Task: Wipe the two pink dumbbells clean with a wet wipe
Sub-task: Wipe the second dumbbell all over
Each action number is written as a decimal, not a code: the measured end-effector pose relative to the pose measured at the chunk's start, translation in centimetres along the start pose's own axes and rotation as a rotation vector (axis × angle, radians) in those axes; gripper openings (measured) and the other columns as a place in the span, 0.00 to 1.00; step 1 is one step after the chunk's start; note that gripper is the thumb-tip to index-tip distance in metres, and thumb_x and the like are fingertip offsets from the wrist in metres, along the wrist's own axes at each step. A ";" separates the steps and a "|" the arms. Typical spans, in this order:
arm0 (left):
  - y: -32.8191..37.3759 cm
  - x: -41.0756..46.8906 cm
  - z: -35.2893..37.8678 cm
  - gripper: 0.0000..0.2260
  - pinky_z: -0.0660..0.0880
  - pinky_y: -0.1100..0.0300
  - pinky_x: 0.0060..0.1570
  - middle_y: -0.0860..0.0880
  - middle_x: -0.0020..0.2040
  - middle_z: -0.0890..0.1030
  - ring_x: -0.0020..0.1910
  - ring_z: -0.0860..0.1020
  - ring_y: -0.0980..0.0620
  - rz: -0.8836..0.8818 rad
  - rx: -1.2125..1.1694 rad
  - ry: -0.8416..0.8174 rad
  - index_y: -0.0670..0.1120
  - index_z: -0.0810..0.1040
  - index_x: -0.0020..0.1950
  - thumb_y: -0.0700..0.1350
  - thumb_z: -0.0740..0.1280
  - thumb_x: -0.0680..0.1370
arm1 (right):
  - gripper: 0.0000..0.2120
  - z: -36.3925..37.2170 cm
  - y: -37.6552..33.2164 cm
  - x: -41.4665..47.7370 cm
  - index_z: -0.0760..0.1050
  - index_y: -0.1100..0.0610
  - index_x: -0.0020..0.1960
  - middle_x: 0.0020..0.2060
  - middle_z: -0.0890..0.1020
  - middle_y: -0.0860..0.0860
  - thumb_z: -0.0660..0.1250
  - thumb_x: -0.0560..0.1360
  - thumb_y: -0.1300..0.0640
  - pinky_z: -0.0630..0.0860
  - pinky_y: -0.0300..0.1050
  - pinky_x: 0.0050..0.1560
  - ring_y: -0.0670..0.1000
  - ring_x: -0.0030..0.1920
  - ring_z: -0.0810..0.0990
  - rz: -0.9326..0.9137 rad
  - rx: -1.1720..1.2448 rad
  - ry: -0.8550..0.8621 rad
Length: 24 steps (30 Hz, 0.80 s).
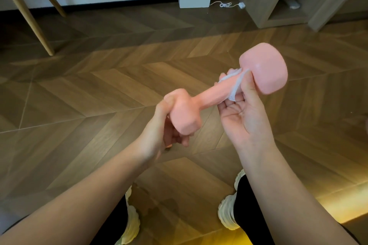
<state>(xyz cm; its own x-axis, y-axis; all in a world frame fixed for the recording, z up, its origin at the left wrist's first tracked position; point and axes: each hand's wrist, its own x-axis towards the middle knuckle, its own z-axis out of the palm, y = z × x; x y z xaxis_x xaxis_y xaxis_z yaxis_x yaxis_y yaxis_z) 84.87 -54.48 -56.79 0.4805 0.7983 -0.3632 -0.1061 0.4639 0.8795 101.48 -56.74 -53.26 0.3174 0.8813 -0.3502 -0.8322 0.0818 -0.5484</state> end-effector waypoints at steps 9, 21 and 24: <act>0.7 -0.8 -1.2 0.42 0.82 0.50 0.41 0.35 0.47 0.83 0.39 0.84 0.40 -0.427 -0.193 -0.237 0.41 0.79 0.60 0.77 0.57 0.69 | 0.20 0.2 0.6 -0.5 0.77 0.56 0.60 0.48 0.85 0.51 0.69 0.69 0.55 0.77 0.52 0.63 0.50 0.55 0.84 -0.036 -0.088 -0.074; -0.8 -0.6 -0.6 0.22 0.78 0.58 0.31 0.41 0.40 0.80 0.33 0.79 0.46 -0.100 -0.132 -0.104 0.38 0.78 0.57 0.56 0.67 0.74 | 0.18 -0.5 3.6 -1.1 0.80 0.59 0.57 0.52 0.85 0.54 0.71 0.68 0.53 0.77 0.43 0.54 0.49 0.51 0.81 -0.001 -0.440 -0.101; -1.3 0.1 -0.9 0.24 0.79 0.57 0.34 0.43 0.41 0.82 0.36 0.82 0.44 -0.130 -0.087 -0.080 0.40 0.78 0.60 0.58 0.67 0.73 | 0.11 -1.3 3.9 -0.2 0.81 0.59 0.56 0.47 0.84 0.54 0.71 0.74 0.57 0.77 0.40 0.47 0.47 0.44 0.79 0.015 -0.523 -0.077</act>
<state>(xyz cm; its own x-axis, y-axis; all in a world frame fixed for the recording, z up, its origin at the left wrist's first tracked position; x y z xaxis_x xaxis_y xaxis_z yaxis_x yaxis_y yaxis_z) 84.29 -54.67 -58.20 0.5627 0.6980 -0.4429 -0.1121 0.5952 0.7957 98.82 -57.21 -56.32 0.2565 0.9137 -0.3152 -0.4925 -0.1570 -0.8560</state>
